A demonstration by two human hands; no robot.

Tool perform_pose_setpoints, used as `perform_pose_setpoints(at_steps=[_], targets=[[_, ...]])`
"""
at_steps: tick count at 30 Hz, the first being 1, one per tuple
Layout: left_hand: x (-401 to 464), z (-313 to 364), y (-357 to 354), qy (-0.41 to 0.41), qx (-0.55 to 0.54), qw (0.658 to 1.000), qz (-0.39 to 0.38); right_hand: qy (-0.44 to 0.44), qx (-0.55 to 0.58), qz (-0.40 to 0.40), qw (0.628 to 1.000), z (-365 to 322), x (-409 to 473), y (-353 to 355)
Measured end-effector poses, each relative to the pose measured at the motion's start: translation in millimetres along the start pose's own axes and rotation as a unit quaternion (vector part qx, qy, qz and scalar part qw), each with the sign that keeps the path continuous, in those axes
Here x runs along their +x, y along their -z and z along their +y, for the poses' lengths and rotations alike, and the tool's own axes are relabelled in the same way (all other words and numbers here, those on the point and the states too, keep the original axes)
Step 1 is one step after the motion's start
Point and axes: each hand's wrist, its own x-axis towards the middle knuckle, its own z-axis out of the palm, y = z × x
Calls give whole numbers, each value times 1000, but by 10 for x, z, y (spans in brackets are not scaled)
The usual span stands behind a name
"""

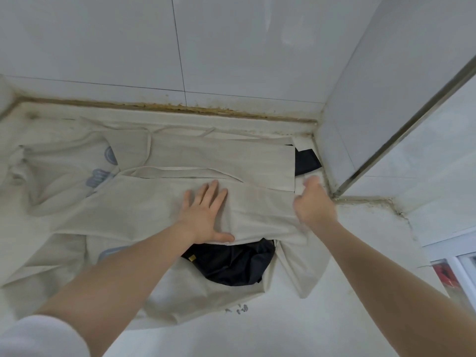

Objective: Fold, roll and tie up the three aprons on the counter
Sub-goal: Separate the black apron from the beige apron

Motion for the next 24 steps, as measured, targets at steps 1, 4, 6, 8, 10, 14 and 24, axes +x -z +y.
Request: perform_pose_setpoints(at_steps=[1,4,6,8,10,14,24], targets=[[12,-7,-9,3,0,1000,-4,91,8,10,996,-100,-27,-28],[38,-21,-31,18,-1,999,-27,312,-143,-170,924,-305,-92,-207],[24,-58,-34,29,-7,999,-44,309,-264,-278,870,-244,-55,-292],[-20,-162,-24,36,-9,997,-66,258,-315,-323,854,-96,15,-274],[-75,-333,-17,47,-15,995,-87,196,-376,-364,830,-32,78,-193],[-200,-833,46,45,-75,992,-94,170,-499,-322,786,-537,125,-154],[23,-1909,507,60,-108,988,98,352,-272,-158,881,-2081,186,-1152]])
